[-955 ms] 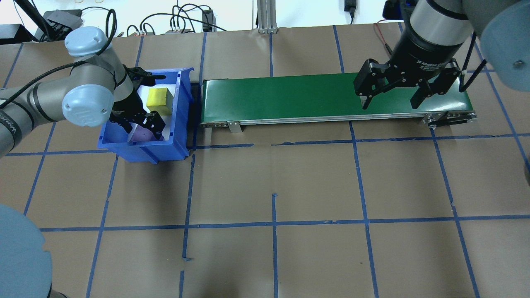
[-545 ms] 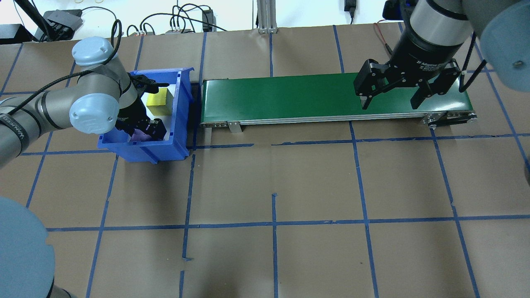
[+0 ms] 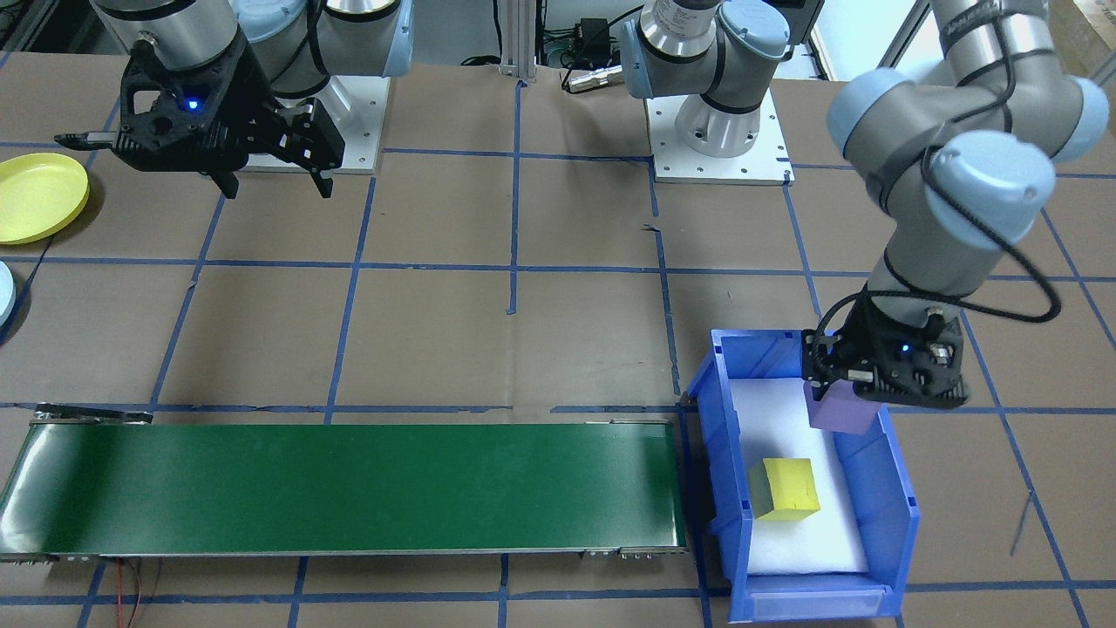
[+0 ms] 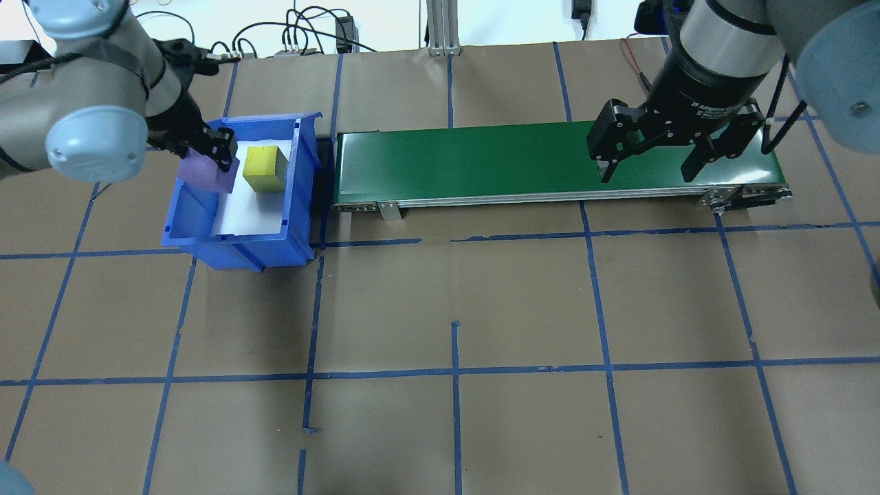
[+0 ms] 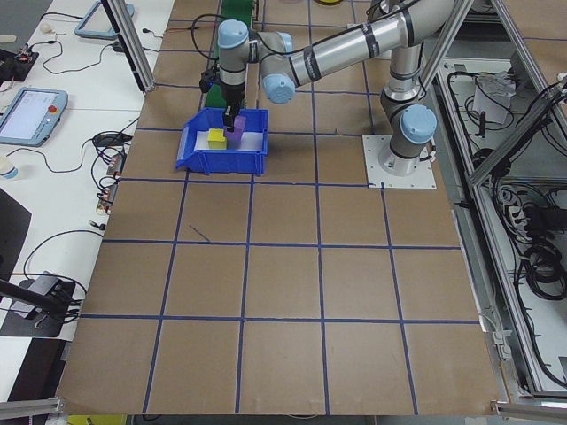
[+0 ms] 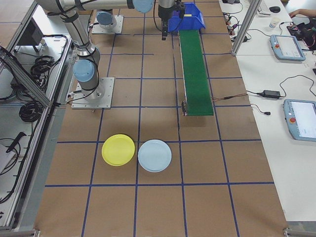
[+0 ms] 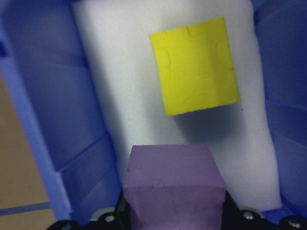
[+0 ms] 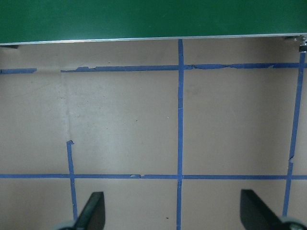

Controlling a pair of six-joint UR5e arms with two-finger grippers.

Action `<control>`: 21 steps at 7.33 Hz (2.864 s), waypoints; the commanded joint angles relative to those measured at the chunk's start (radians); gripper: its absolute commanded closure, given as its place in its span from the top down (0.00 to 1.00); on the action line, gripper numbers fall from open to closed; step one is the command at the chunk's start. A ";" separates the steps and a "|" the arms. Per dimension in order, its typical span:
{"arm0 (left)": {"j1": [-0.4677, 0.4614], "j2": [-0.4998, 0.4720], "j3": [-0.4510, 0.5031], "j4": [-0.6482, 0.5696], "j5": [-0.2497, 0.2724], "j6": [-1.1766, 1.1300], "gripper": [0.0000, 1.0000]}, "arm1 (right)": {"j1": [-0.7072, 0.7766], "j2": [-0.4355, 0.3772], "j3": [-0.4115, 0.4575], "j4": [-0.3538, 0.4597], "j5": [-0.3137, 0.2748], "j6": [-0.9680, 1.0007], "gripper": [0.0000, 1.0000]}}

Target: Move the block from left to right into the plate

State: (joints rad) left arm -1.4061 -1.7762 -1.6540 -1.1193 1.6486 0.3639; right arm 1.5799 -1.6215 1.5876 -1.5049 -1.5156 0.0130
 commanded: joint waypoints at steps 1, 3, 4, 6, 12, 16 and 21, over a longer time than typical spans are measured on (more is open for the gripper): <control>-0.089 0.061 0.088 -0.057 -0.047 -0.007 0.24 | -0.001 0.000 0.000 0.000 0.000 -0.001 1.00; -0.203 0.049 0.060 -0.010 -0.056 -0.080 0.24 | -0.001 0.000 0.002 0.000 0.000 -0.001 1.00; -0.212 -0.001 0.031 0.030 -0.123 -0.147 0.24 | 0.000 0.000 0.002 0.000 -0.001 -0.001 1.00; -0.238 -0.183 0.017 0.284 -0.245 -0.209 0.24 | -0.001 0.000 0.002 0.000 0.000 -0.001 1.00; -0.258 -0.240 0.043 0.316 -0.216 -0.282 1.00 | 0.000 -0.001 0.002 0.002 -0.002 -0.001 1.00; -0.165 -0.181 0.115 0.145 -0.102 -0.121 1.00 | -0.001 0.000 0.002 0.002 -0.003 -0.001 1.00; 0.019 -0.291 0.120 0.164 -0.102 0.098 1.00 | -0.001 0.000 0.002 0.002 -0.003 -0.001 1.00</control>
State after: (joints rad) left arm -1.4012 -2.0307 -1.5384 -0.9636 1.5464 0.4499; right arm 1.5785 -1.6218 1.5892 -1.5033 -1.5190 0.0110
